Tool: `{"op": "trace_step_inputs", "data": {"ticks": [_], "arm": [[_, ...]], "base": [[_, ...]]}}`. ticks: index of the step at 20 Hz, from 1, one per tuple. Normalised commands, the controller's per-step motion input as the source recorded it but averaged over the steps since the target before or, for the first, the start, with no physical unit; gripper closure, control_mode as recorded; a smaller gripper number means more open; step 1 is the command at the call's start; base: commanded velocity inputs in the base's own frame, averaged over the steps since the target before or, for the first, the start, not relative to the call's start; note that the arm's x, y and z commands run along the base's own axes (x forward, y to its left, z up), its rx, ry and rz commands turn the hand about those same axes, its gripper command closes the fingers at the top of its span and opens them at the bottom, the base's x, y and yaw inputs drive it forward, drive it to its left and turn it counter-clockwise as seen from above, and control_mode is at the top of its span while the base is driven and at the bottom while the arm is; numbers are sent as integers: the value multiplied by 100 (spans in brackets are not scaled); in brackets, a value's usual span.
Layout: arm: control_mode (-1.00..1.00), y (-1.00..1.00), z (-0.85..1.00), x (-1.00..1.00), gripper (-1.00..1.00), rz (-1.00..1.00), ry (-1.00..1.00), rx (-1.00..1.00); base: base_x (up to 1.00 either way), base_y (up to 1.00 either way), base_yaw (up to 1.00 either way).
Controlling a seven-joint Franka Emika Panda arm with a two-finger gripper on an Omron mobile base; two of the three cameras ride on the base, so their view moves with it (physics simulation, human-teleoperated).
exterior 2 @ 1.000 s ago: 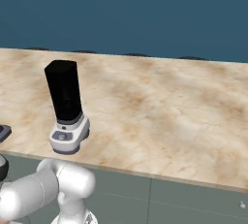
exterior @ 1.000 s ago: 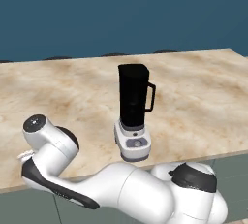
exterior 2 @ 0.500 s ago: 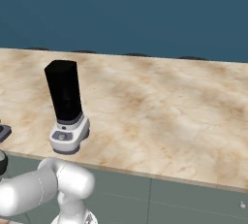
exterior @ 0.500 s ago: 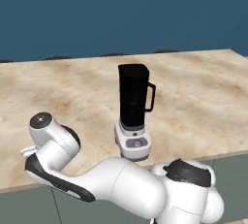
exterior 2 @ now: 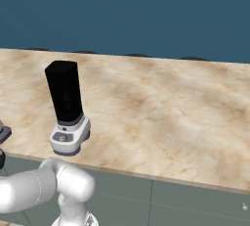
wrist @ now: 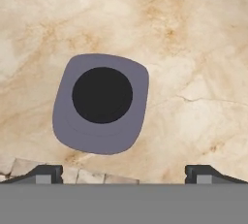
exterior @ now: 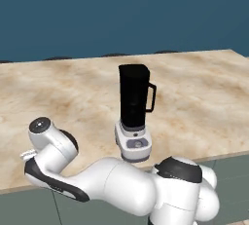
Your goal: Close the lid blender by securely placing the lid on top.
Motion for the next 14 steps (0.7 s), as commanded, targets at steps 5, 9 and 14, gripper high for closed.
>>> {"op": "trace_step_inputs", "data": {"ticks": [5,9,14], "arm": [[-100,11,-13,15,-100,0,0,0],[-100,15,-14,21,-100,0,0,0],[-100,22,-18,25,-100,0,0,0]], "base": [[0,0,0],[0,0,0],[0,0,0]]}}
